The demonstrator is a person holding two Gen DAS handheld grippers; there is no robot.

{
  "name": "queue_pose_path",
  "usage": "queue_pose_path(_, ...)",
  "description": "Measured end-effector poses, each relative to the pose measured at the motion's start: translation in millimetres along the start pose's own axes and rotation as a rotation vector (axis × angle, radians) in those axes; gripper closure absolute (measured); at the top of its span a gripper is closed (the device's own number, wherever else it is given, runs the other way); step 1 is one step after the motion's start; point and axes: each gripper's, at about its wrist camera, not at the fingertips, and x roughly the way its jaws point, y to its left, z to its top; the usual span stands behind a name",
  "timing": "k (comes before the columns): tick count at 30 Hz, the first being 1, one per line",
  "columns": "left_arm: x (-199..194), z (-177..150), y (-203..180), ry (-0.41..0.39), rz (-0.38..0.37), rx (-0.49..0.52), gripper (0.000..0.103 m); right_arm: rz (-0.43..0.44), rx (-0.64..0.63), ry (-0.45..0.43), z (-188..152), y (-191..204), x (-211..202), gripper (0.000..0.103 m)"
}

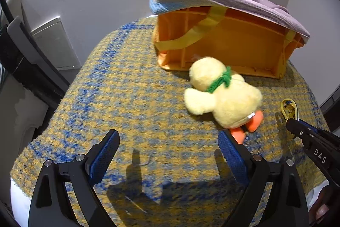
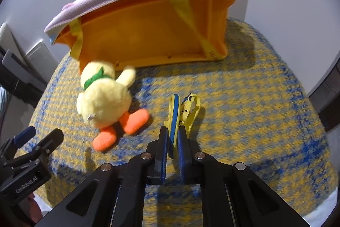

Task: Organize objects
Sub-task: 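Grasp the yellow-blue clip with the right tool while the left tool grasps the plush duck, then carry the duck into the basket with the left tool while the right tool drops the clip there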

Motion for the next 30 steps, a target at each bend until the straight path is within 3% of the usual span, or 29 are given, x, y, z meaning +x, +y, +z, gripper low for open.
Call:
queue_pose_path(13,12,31,-75,-0.049,-0.058,0.093,0.012,-0.056,0.092,-0.059,27,-53,-12,0.093)
queue_pose_path(19,31,31,-92,0.001,-0.059,0.126,0.035,-0.042,0.083,-0.055,31,-54,-9,0.093)
queue_pose_path(24,41,32,-94,0.007,-0.030,0.129,0.039,-0.025,0.075,-0.035,31,-49,-1,0.093)
queue_pose_path(27,42,32,-94,-0.003,-0.016,0.134,0.050,-0.024,0.071,-0.026,31,-48,3,0.093)
queue_pose_path(30,38,31,-93,-0.011,-0.023,0.135,0.055,-0.022,0.068,-0.027,32,-46,3,0.093)
